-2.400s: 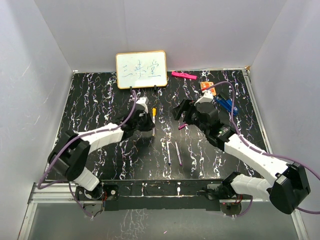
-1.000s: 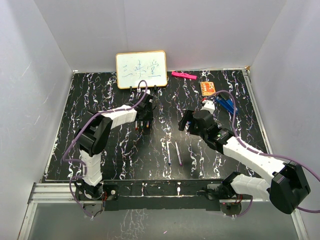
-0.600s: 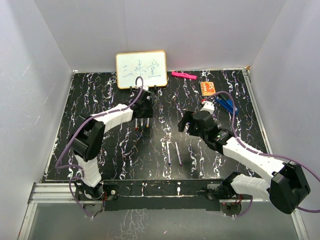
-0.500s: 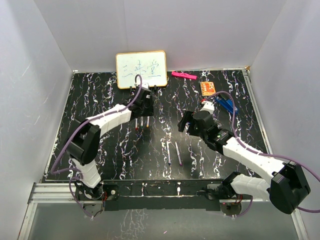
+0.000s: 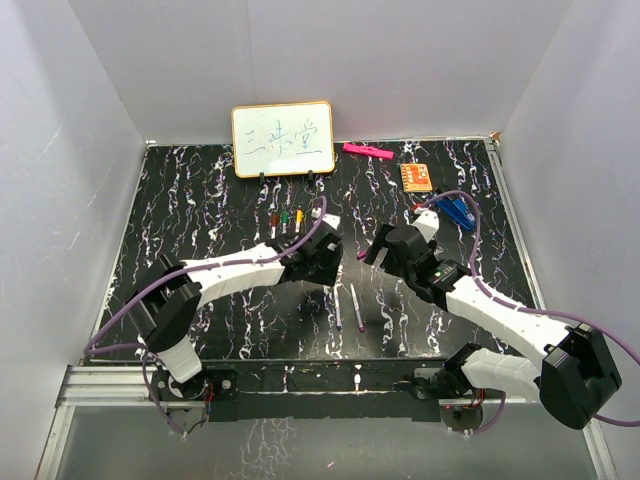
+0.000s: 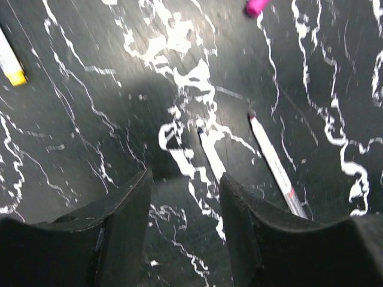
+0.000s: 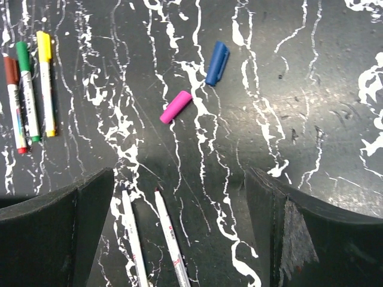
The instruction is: Insert the pens into the pen caps
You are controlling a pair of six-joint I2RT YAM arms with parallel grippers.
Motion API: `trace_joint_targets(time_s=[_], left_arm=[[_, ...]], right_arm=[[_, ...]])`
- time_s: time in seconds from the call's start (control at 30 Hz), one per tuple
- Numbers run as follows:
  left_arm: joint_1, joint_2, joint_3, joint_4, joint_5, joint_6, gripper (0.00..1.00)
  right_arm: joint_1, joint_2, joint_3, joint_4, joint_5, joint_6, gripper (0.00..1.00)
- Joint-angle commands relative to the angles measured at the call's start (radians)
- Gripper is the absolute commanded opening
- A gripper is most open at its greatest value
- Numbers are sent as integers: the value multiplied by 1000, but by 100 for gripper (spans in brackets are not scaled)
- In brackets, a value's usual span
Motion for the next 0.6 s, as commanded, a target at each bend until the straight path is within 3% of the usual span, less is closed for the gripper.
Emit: trace_joint_targets(time_s=[0.0, 0.2, 0.57], left_arm=[[-63, -91, -28, -83, -26, -54, 48], [-124, -73, -48, -83, -17, -95, 48], [-164, 34, 6, -85, 3, -84, 50]], right_arm=[[4, -29, -6, -39, 90, 80, 89], [3, -64, -39, -67, 186, 117, 88], [4, -92, -60, -108, 225, 145, 88]])
